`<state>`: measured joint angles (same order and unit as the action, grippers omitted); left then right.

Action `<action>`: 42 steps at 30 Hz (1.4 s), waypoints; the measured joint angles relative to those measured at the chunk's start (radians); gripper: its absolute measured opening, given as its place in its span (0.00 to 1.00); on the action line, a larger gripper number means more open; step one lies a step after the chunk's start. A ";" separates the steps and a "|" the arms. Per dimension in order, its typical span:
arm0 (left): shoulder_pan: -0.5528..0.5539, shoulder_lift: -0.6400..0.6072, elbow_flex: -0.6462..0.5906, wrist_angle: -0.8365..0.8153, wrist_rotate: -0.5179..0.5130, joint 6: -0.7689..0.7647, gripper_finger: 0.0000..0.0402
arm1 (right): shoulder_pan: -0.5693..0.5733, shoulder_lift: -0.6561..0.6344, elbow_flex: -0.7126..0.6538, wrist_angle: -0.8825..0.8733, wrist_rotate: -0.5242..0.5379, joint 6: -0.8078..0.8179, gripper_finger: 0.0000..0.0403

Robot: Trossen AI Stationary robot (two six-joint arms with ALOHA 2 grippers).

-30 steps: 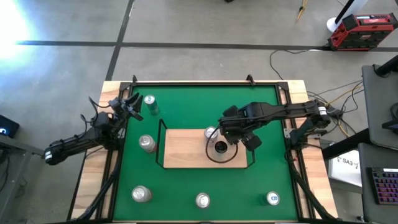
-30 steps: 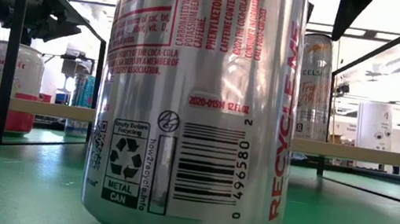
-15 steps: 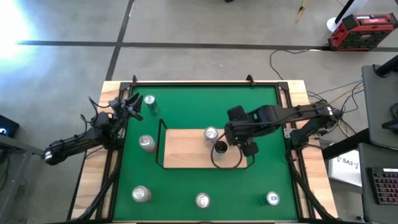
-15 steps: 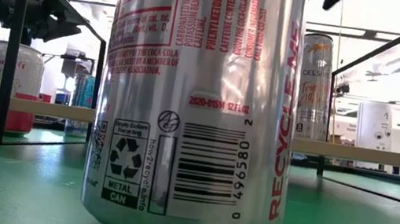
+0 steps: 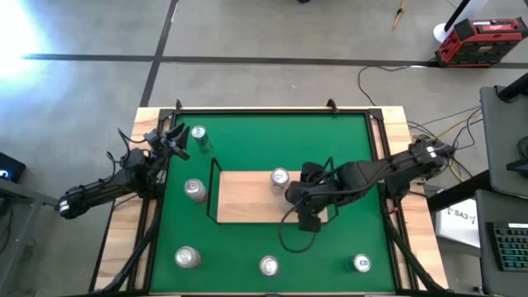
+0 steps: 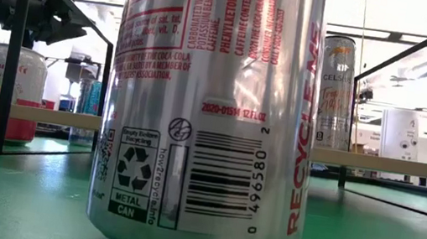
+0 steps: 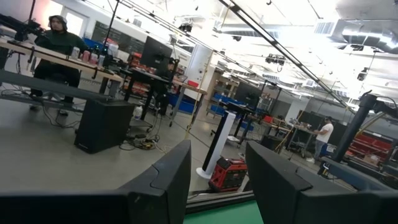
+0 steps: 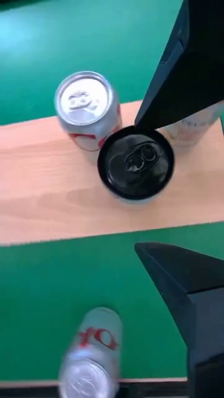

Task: Place canned beverage on shelf
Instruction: Adjust the white-yellow soda can on the shelf and align with the other white-yellow soda can

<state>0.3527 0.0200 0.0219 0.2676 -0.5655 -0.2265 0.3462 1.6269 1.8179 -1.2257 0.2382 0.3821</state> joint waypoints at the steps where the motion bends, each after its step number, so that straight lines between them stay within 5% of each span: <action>1: 0.000 0.000 0.000 0.000 0.000 0.000 0.34 | -0.002 0.009 0.000 -0.001 0.001 0.028 0.75; 10: 0.000 0.000 0.000 0.000 0.000 0.000 0.34 | -0.002 0.034 0.016 -0.026 0.006 0.091 0.75; 17: 0.000 0.000 0.000 0.000 0.000 0.000 0.34 | -0.002 0.034 0.016 -0.043 0.024 -0.035 0.75; 42: 0.000 0.000 0.000 0.000 0.000 0.000 0.34 | -0.058 0.089 0.005 -0.058 -0.002 -0.092 0.75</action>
<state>0.3527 0.0200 0.0219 0.2672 -0.5652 -0.2265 0.2881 1.7157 1.8225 -1.2842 0.2361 0.2900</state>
